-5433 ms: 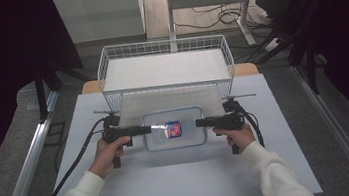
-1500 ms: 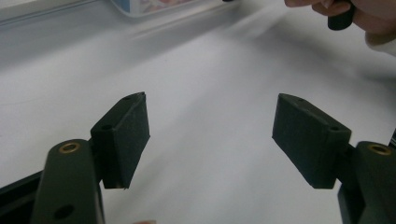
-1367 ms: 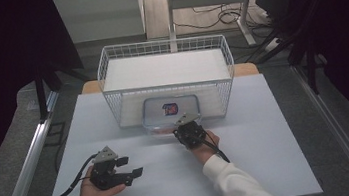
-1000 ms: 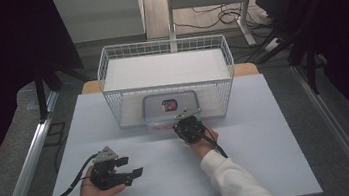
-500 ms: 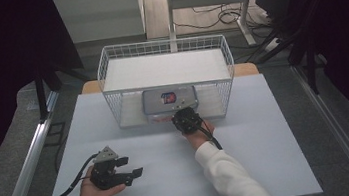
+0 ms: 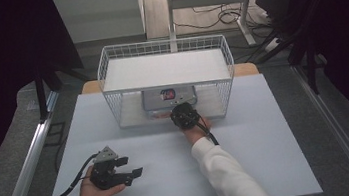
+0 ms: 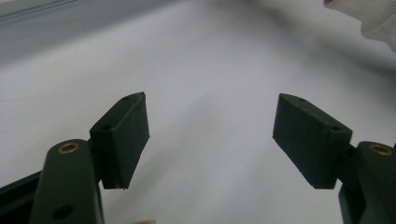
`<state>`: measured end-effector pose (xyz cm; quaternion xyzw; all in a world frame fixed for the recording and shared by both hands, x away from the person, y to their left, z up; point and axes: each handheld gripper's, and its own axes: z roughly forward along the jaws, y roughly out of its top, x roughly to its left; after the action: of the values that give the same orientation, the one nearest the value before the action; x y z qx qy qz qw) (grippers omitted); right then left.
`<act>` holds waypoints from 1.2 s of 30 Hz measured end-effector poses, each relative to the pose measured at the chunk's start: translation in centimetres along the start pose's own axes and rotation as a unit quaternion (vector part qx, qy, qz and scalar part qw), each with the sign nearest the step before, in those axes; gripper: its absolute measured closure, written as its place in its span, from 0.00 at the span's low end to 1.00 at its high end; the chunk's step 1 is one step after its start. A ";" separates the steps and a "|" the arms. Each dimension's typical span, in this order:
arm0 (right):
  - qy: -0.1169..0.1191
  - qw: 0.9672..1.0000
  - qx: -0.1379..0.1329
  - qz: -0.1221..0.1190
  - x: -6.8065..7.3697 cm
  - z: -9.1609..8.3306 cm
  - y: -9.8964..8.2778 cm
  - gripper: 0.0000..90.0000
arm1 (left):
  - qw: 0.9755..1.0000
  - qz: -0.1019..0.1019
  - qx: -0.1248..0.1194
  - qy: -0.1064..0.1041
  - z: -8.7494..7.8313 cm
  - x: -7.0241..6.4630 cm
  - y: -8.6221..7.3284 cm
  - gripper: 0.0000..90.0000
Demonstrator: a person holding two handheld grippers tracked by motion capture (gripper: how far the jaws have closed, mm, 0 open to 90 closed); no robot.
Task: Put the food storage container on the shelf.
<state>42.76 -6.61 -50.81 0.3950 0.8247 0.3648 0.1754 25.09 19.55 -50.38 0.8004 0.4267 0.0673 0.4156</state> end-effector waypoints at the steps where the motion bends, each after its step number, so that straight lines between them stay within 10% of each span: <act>1: -0.001 1.000 0.001 0.000 0.0 0.0 -0.1 0.99 | 1.000 0.001 0.000 0.001 0.0 0.0 0.0 0.30; 17: 0.038 0.998 -0.006 -0.046 0.3 -5.2 -1.4 0.99 | 1.000 -0.003 -0.001 0.001 -0.1 0.2 0.0 0.30; 23: 0.067 0.997 -0.010 -0.026 -0.4 -7.2 -2.8 0.99 | 1.000 -0.018 -0.011 -0.004 -0.1 0.5 0.3 0.30; 36: 0.080 0.997 -0.022 -0.011 -3.4 -17.5 -11.1 0.93 | 1.000 -0.022 -0.013 0.012 -0.1 0.8 0.5 0.30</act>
<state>28.91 -22.04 -47.27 0.3514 0.8324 0.4109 0.1216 25.90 20.01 -50.14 0.7847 0.4479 0.0734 0.4221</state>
